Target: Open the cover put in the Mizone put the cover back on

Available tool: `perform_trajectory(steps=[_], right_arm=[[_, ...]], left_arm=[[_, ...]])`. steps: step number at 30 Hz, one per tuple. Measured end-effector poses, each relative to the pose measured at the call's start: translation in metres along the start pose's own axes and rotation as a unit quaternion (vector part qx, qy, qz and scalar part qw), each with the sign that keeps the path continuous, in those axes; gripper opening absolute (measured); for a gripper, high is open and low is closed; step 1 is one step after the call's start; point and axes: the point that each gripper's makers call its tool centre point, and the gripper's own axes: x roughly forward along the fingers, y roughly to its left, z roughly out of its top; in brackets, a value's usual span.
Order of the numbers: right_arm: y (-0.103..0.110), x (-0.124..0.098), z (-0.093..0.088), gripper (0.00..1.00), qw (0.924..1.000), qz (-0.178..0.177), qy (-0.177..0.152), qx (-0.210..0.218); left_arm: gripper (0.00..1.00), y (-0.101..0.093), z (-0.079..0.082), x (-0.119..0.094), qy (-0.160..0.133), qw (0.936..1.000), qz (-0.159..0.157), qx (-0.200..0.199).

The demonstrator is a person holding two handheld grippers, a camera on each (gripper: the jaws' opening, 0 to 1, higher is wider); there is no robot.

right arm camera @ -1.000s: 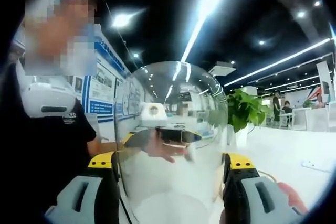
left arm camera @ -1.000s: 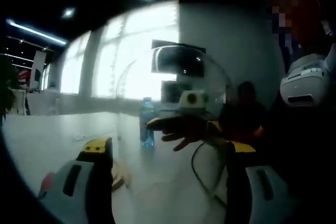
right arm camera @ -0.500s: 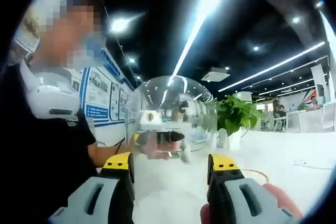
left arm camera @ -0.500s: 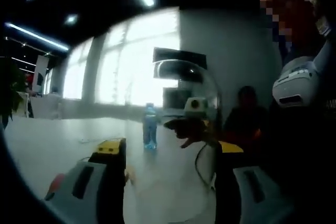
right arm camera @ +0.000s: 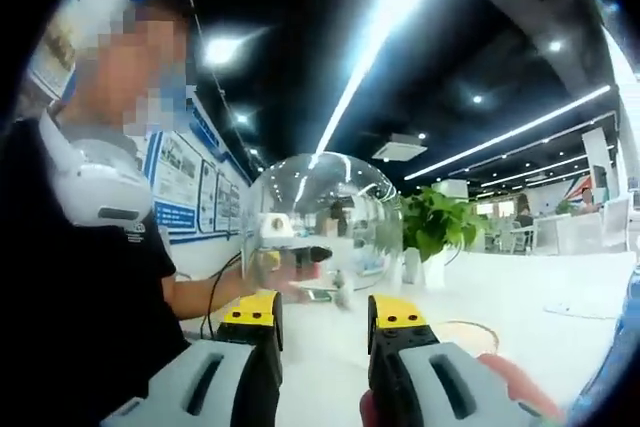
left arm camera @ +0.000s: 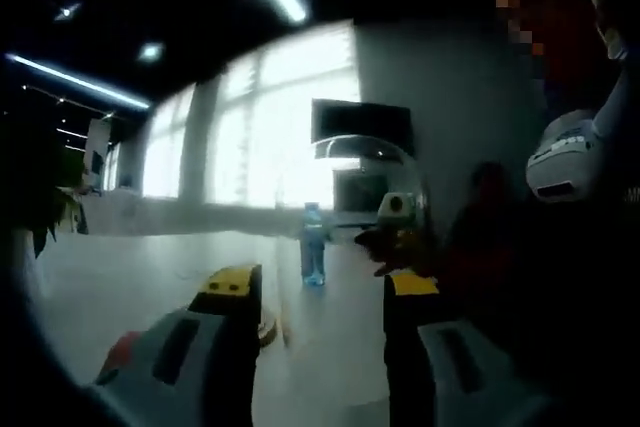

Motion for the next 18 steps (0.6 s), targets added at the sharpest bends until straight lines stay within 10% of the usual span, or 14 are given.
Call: perform_trajectory(steps=[18], right_arm=[[-0.056, -0.033, -0.011, 0.27, 0.9819, -0.189, -0.011, -0.001]], left_arm=[[0.28, 0.038, -0.014, -0.006, -0.008, 0.9960, 0.089, -0.004]])
